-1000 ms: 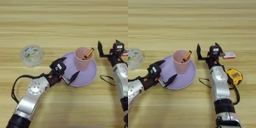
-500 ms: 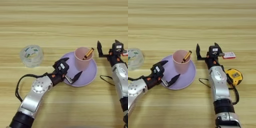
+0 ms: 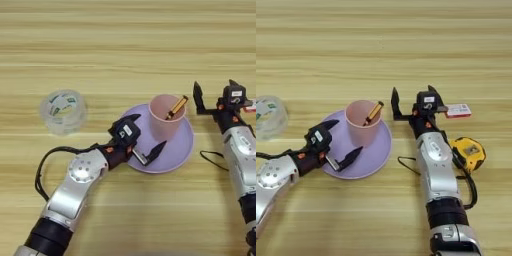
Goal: Move the objects on the table
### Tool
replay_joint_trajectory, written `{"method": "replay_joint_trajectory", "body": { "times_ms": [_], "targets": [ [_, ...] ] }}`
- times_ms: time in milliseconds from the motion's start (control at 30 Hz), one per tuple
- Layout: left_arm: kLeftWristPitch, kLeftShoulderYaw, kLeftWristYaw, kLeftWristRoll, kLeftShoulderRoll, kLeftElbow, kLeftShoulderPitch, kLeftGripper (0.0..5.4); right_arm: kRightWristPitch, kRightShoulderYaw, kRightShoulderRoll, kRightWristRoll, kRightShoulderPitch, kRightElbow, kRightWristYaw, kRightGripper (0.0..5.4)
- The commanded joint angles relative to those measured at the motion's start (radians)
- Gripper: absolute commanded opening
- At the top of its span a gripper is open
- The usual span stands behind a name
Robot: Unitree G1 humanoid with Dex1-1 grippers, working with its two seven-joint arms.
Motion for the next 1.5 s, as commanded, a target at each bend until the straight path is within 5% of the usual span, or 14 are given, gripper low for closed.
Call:
{"method": "replay_joint_trajectory", "body": {
  "times_ms": [33,967,1500],
  "targets": [
    [-0.008,-0.013,-0.004,0.020,-0.003,0.002,-0.016,5.40,0.003,0.000,0.004,0.000,-0.018,-0.005,-0.002,5.39],
    [-0.021,-0.019,0.027,0.018,-0.055,0.079,-0.069,5.40,0.000,0.009,0.002,-0.003,-0.009,-0.018,0.004,5.39],
    [-0.098,0.035,0.081,0.015,-0.115,0.285,-0.156,5.40,0.005,0.013,0.001,-0.001,-0.003,-0.027,0.008,5.39]
  ]
}}
